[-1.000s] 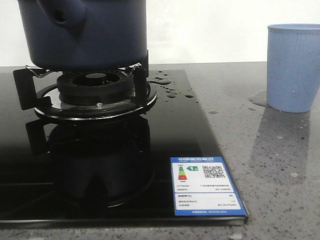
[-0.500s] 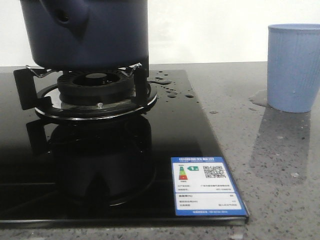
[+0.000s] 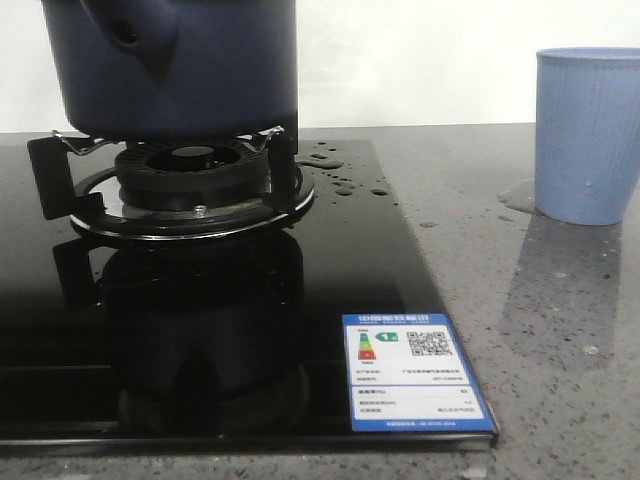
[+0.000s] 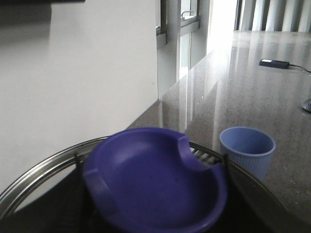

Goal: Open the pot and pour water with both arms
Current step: 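Close the right gripper around the light blue ribbed cup, then lift the cup with the right gripper toward the open saucepan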

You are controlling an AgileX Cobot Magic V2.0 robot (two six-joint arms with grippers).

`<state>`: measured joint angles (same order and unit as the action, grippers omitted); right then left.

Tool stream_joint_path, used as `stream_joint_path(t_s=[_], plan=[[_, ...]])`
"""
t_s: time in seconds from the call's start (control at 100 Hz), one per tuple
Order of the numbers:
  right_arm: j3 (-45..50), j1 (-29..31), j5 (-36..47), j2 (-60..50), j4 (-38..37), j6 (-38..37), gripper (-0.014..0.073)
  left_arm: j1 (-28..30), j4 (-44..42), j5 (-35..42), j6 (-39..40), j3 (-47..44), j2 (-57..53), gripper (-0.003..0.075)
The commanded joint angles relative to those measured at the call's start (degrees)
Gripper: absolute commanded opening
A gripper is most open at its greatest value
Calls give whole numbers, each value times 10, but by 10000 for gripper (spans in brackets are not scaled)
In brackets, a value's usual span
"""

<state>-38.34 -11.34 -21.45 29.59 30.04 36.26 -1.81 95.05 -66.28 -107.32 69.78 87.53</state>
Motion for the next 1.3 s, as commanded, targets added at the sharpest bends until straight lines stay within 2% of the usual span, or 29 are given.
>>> stream_joint_path(t_s=[0.0,0.24,0.39,0.64,0.89,1.08,1.29], plan=[[25,0,78,12,11,-2,666,1,68,-36,14,25,-61,295],[143,0,214,44,17,-2,666,1,66,-30,17,25,-143,295],[147,-10,266,87,17,-2,666,1,66,-20,18,25,-176,295],[147,-65,402,193,17,-3,666,1,63,-15,18,25,-189,295],[147,-126,490,270,26,-4,666,1,43,-19,58,25,-189,295],[147,-126,558,309,83,-6,666,1,40,-22,58,25,-189,295],[147,-126,561,354,87,-13,666,1,40,-22,58,25,-189,295]])
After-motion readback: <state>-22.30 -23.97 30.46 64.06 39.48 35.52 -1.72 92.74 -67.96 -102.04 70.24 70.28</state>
